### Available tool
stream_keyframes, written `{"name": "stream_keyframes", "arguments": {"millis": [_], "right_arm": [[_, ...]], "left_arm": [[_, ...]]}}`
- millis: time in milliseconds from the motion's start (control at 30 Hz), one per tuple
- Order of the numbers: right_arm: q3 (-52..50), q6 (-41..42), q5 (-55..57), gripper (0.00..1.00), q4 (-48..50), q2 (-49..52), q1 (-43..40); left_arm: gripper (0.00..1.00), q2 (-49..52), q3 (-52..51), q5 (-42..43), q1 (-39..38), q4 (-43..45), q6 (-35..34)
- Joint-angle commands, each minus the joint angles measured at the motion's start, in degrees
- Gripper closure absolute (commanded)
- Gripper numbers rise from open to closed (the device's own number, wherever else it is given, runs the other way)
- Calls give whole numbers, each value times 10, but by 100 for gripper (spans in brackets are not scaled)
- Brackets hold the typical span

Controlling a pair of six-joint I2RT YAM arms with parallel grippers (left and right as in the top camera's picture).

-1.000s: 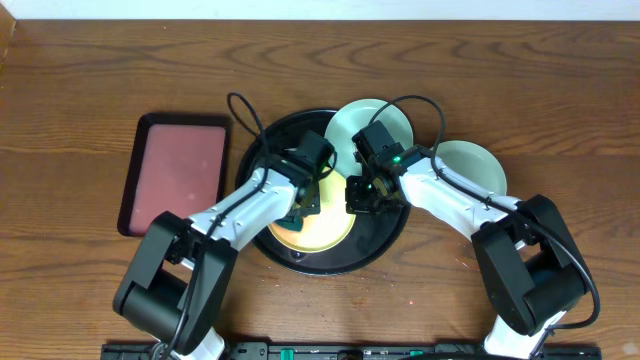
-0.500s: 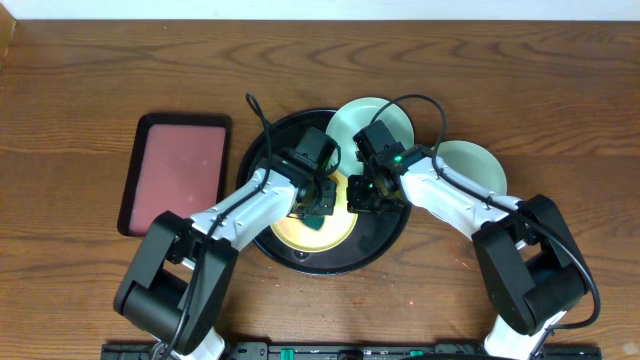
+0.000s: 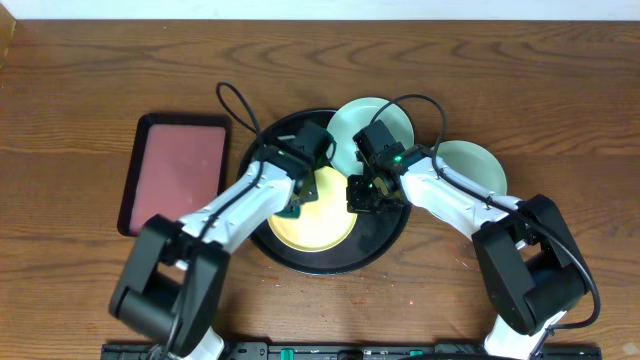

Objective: Clean dirty plates on tray and stack at the side

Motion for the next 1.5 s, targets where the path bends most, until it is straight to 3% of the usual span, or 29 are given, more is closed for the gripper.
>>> {"name": "stream_keyframes", "arguments": {"millis": [0,167,367,500,633,933,1467], "right_arm": [[10,1,-5,99,-1,11,1],[10,1,-5,99,0,11,1],[10,-3,-5,88,1,15,1],[10,-5,-18,85,4,24,0],[10,-10,-22,99,3,24,-1],[40,-77,-43,99,-20,0,3],[49,-214,298,99,-51,-192,51]], "left_arm": [[93,-71,28,-37,28,-20,0],[93,-133,28,-35,86,-59,9],[93,-124,26,34,132,-60,42],[93,-114,26,38,139,-60,43],[93,-113,26,38,139,-60,45],[93,-113,26,38,139,-60,47],[93,-113,26,58,139,-58,47]]}}
